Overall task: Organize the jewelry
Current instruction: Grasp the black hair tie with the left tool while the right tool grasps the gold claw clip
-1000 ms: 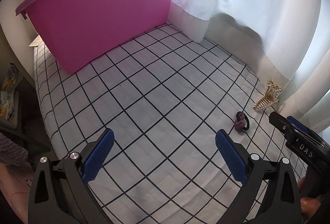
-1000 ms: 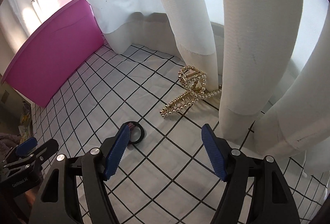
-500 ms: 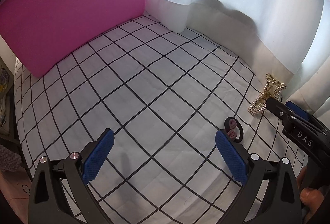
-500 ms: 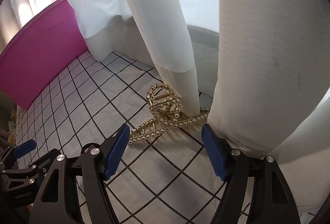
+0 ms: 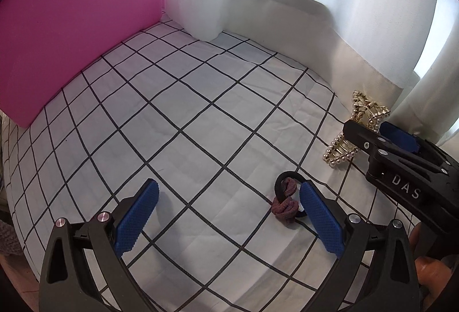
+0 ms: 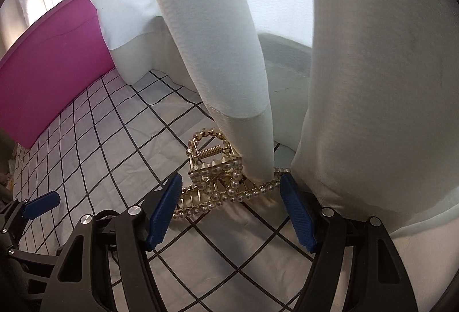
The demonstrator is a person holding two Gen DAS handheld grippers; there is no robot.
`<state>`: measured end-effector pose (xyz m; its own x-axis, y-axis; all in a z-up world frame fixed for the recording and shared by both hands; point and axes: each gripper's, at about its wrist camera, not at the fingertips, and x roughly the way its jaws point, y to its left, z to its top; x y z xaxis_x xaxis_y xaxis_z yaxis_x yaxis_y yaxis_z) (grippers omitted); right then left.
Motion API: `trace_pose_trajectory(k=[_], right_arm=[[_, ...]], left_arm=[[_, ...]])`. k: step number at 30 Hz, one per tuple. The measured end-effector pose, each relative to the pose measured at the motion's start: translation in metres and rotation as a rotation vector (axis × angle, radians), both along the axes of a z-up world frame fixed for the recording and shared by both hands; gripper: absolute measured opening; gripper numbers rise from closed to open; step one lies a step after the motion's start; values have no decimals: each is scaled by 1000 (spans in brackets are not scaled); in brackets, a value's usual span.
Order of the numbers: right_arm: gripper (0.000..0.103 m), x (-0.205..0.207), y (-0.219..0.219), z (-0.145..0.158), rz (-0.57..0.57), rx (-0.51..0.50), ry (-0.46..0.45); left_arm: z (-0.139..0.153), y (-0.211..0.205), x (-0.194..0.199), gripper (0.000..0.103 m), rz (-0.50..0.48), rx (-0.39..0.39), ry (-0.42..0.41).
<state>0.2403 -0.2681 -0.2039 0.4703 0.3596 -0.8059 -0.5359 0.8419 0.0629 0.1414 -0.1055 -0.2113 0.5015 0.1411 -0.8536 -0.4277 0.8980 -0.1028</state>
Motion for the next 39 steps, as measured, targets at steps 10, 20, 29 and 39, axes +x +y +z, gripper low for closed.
trace_pose_trajectory(k=[10, 20, 29, 39], right_arm=[[68, 3, -1, -2, 15, -5, -11], [45, -7, 5, -6, 8, -23, -41], [27, -28, 11, -5, 27, -8, -63], [26, -78, 9, -5, 53, 47, -46]], left_arm=[[-4, -16, 7, 95, -25, 25, -2], [4, -20, -2, 24, -45, 73, -25], [10, 3, -17, 16, -5, 47, -34], [9, 32, -41, 16, 28, 38, -29]])
